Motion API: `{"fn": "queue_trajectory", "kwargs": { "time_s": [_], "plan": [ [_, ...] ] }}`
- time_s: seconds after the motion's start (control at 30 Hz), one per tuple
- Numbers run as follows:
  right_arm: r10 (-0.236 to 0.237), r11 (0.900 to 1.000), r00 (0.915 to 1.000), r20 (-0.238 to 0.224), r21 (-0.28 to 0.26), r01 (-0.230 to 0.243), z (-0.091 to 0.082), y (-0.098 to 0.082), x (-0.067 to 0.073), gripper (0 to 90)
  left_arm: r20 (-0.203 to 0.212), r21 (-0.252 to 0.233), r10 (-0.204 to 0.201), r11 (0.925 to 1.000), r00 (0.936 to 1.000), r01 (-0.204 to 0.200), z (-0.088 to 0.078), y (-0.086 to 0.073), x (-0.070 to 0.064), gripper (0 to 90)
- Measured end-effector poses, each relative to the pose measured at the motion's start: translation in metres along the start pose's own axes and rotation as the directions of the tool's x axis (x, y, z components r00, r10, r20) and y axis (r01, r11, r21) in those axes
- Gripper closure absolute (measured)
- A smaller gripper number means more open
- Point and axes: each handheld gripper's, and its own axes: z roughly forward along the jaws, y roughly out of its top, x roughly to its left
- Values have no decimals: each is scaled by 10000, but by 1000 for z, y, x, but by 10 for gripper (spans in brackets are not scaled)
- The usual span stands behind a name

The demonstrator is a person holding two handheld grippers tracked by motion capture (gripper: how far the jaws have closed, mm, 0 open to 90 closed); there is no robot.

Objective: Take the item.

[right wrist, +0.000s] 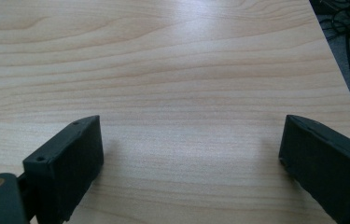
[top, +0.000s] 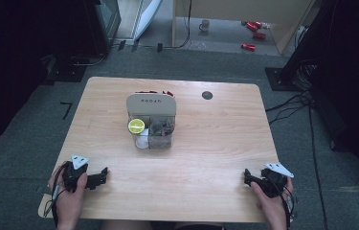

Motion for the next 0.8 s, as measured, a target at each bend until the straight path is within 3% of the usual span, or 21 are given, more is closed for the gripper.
{"fn": "queue_trajectory", "kwargs": {
  "time_s": [0.27,0.37,0.47,0.8],
  "plan": [
    [-102,9997,9999,-63,235,103,-1,2,1,74,-29,-10,-35,10000,10000,35,0,0,0,8],
    [346,9990,9989,-317,293,-337,-4,5,2,78,-28,-10,-36,10000,10000,36,0,0,0,8],
    [624,9980,9975,-339,93,-621,-9,9,5,82,-27,-1,-25,10000,10000,25,0,0,0,8],
    [713,9964,9938,-851,-395,-749,-27,30,20,83,-26,-8,-41,10000,10000,41,0,0,0,8]
  ]
}}
